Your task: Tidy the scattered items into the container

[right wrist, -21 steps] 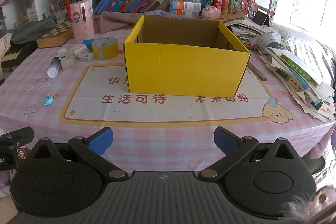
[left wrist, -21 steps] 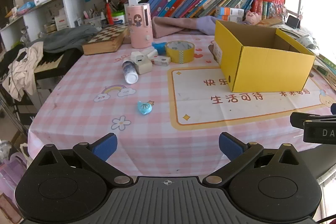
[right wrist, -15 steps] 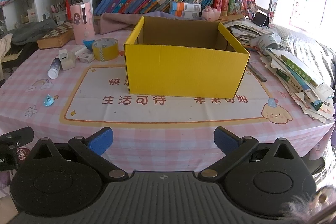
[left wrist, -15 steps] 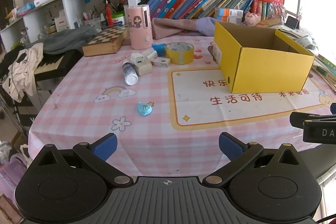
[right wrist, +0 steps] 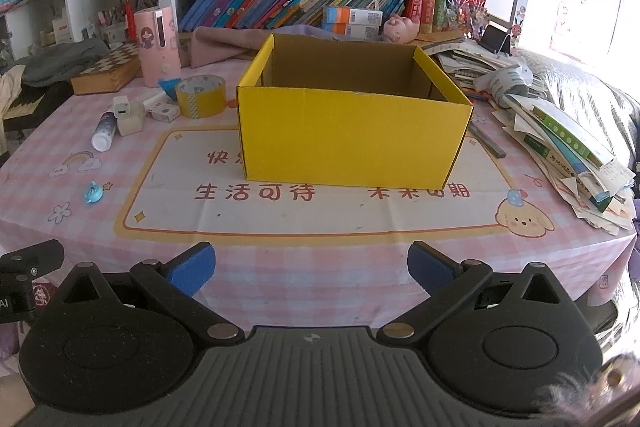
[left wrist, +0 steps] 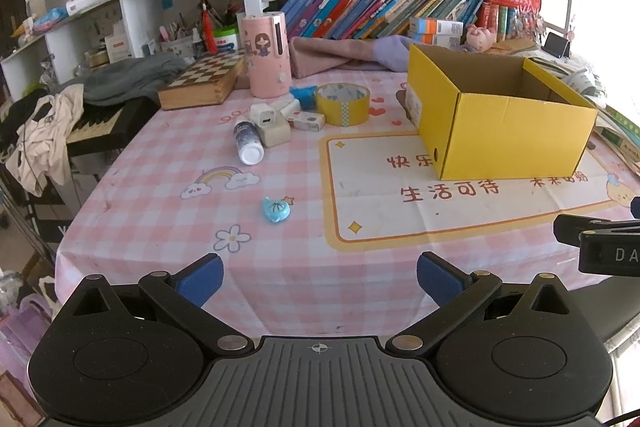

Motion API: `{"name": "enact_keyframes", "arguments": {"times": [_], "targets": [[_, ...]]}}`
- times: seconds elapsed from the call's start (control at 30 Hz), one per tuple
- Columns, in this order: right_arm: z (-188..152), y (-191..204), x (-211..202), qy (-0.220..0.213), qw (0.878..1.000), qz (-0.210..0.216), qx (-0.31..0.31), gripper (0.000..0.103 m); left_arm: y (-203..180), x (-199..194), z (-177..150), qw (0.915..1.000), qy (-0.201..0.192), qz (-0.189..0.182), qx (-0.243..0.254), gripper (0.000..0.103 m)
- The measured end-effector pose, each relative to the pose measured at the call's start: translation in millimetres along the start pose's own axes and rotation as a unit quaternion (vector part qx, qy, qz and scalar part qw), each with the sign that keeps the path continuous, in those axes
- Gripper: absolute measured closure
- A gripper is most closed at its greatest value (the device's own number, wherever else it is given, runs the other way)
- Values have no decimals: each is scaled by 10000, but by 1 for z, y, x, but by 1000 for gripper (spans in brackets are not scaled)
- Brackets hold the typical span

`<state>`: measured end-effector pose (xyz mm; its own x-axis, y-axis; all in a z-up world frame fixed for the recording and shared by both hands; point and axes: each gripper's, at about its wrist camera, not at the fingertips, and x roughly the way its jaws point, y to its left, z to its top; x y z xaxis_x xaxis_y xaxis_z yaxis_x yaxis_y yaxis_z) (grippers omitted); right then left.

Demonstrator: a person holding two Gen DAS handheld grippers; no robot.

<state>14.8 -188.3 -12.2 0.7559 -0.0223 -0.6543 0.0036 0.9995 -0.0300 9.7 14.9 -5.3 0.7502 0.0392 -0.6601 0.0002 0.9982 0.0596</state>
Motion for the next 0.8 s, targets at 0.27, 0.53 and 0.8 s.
{"name": "enact_keyframes", "arguments": {"times": [0.27, 0.53, 0.8], "targets": [[2, 4, 2, 16, 10000, 33, -57, 0, 2, 2, 0, 10000, 25, 11, -34, 0], [2, 5, 3, 40, 10000, 40, -63, 0, 3, 3, 0, 10000, 67, -34, 5, 0], [3, 11, 4, 55, 9999, 73, -119, 0, 6, 5, 0, 10000, 89, -21, -21, 0]]}}
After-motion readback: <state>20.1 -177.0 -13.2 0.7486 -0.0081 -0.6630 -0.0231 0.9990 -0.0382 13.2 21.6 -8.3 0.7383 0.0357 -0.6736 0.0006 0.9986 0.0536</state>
